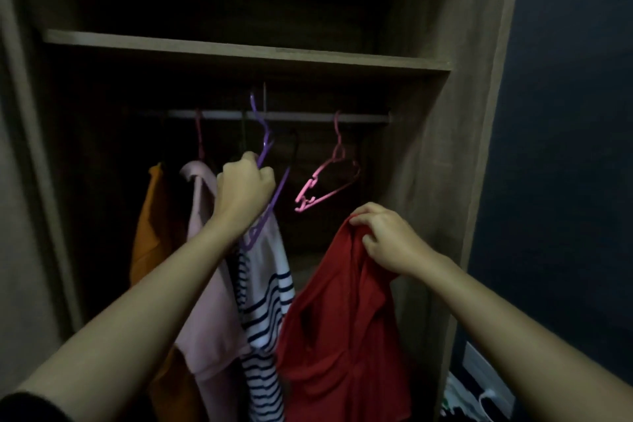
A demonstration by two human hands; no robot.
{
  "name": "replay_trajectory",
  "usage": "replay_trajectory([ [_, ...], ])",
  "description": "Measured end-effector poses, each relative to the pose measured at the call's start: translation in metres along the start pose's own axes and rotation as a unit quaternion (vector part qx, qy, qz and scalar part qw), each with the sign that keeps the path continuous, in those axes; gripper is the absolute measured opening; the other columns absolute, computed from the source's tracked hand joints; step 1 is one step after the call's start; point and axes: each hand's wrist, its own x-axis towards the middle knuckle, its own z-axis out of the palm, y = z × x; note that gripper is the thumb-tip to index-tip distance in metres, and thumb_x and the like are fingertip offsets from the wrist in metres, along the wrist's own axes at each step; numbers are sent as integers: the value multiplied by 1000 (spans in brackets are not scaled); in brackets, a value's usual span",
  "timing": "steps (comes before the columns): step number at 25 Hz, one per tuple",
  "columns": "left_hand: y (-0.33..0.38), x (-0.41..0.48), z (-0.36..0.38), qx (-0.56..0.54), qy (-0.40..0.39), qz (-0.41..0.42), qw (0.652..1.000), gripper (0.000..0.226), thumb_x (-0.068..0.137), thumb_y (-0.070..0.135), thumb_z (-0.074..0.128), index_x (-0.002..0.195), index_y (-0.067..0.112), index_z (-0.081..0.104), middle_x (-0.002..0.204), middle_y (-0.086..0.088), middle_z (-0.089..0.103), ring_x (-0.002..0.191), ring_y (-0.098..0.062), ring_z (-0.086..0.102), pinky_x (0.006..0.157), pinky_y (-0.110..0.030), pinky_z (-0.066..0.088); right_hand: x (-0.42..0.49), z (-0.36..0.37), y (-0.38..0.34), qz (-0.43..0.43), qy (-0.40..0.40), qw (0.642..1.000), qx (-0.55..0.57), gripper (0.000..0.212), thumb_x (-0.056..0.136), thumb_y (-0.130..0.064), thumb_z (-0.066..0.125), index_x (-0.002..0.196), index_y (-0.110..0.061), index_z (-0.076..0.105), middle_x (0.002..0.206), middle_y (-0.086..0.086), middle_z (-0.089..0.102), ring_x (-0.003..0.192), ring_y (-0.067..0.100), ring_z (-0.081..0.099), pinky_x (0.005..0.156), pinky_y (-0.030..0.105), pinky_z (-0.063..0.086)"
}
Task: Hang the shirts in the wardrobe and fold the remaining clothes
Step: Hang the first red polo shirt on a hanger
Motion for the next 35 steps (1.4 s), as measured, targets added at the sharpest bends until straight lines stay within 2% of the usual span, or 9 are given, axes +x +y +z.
replay_trajectory([
  [5,-44,-62,-68,22,82,95,992,32,93,37,47,104,12,64,85,-19,70,83,-40,65,71,-42,49,7,10,-1,1,-29,1000,-8,45,81,-2,52,125,-6,58,134,4,49,124,22,49,108,26,34],
  [9,-85,-99,-92,66,56,3,996,28,95,37,45,104,16,61,84,-18,69,81,-42,64,67,-42,47,2,21,-3,1,-52,999,-4,52,76,-7,61,128,-5,55,136,6,45,124,26,48,108,32,36],
  [13,-104,-141,-129,44,35,68,996,37,89,42,47,98,15,70,79,-7,73,72,-16,68,62,-28,47,-6,20,5,29,-61,997,35,61,70,-4,68,129,-1,52,137,10,43,126,28,46,109,33,34],
  [16,-113,-180,-146,29,19,97,995,41,85,41,51,98,8,73,88,-6,74,79,2,62,69,-8,41,-17,14,6,22,-76,995,57,61,70,2,67,129,1,52,137,13,43,128,26,43,108,22,27],
  [20,-115,-211,-142,48,-34,101,993,56,86,56,43,99,11,74,98,-4,74,86,-14,70,77,-20,47,-34,5,-18,-29,-100,994,38,61,70,2,63,130,-5,52,138,9,43,126,29,44,109,27,30],
  [25,-66,-247,-89,56,-16,125,990,44,93,51,36,96,21,68,84,-2,74,71,-19,70,55,-29,54,-59,-4,-93,-164,-80,982,44,61,71,-4,59,131,-12,52,136,3,45,119,29,45,103,29,33],
  [28,-55,-252,-85,-25,26,80,996,27,92,37,45,93,19,65,80,-2,72,69,-17,68,63,-32,49,-67,-20,-110,-209,-67,976,5,48,85,-31,55,132,-27,50,127,-6,54,114,21,48,90,33,38],
  [30,-54,-245,-94,-54,74,90,992,20,91,30,47,89,18,63,75,-4,70,66,-15,64,61,-30,46,-67,-28,-105,-252,30,962,-99,48,91,-54,35,131,-31,49,113,-6,64,102,19,56,80,35,32],
  [35,-44,-227,-102,105,169,90,976,30,94,42,45,102,18,62,97,-6,62,88,-26,59,76,-40,40,-63,-26,-92,-298,184,925,-149,55,98,-49,17,94,-22,65,74,-1,68,61,23,67,42,30,44],
])
